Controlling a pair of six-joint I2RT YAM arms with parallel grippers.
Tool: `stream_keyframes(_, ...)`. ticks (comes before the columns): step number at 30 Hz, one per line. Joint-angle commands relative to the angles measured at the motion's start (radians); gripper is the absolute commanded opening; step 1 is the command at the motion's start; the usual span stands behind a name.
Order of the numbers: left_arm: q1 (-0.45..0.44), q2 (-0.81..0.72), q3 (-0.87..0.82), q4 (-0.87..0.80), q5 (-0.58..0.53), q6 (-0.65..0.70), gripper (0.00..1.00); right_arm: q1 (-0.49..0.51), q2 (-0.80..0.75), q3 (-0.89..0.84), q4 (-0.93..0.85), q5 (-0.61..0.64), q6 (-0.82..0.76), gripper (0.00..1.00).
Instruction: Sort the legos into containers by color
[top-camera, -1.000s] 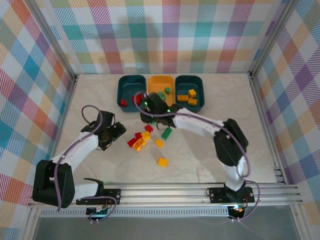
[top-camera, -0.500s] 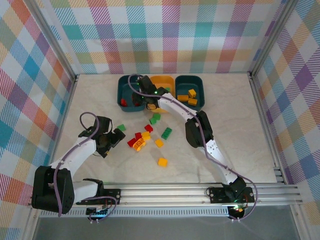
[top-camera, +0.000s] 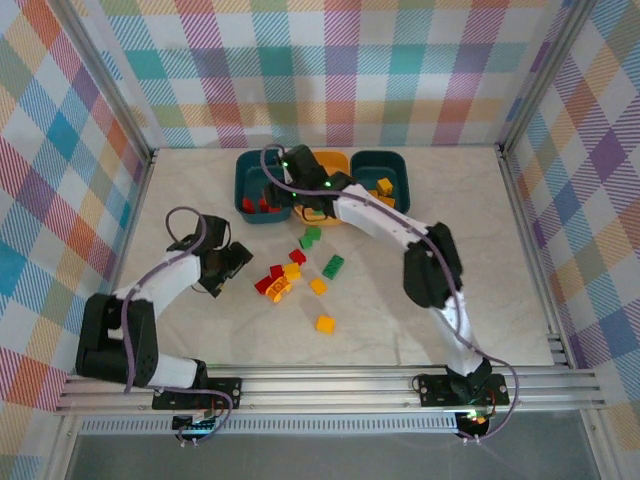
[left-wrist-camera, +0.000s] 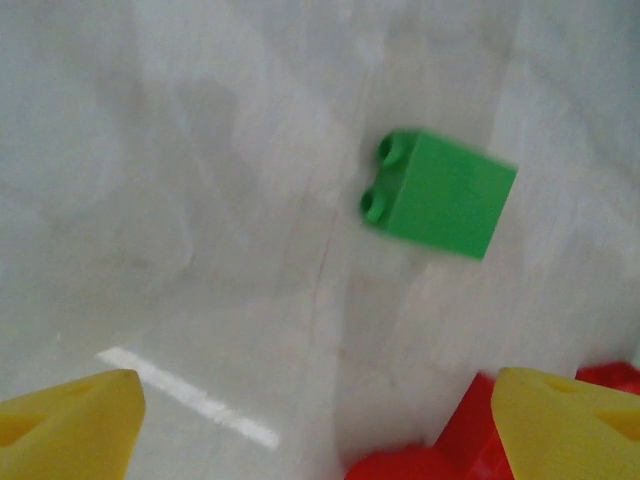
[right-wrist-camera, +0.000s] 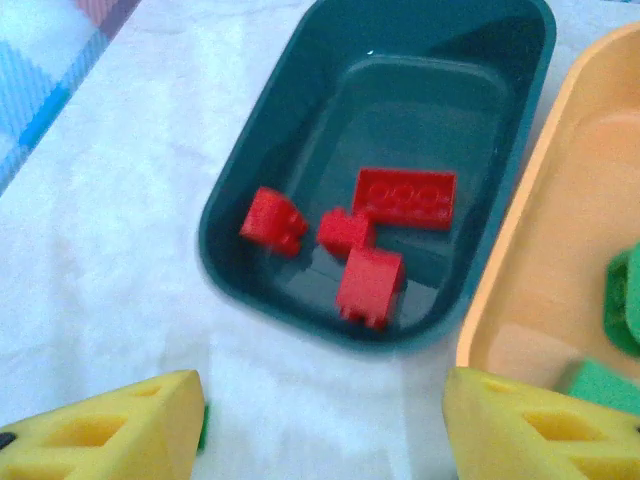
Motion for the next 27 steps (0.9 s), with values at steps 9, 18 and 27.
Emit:
stream_keyframes(9,-0.018,0.283,0.251,-0.046,-0.117,0.17,0.68,0.012,-0.511,-0.693,0.233,0.045,0.057,0.67)
stream_keyframes(18,-0.043,0.414,0.305,-0.023,-0.086,0.268,0.69,0.009,-0.686,-0.883,0.225,0.069,0.08,0.69)
stream_keyframes(27,-0.057,0.419,0.293,-0.012,-0.08,0.273,0.46,0.009,-0.739,-0.931,0.218,0.079,0.089,0.69)
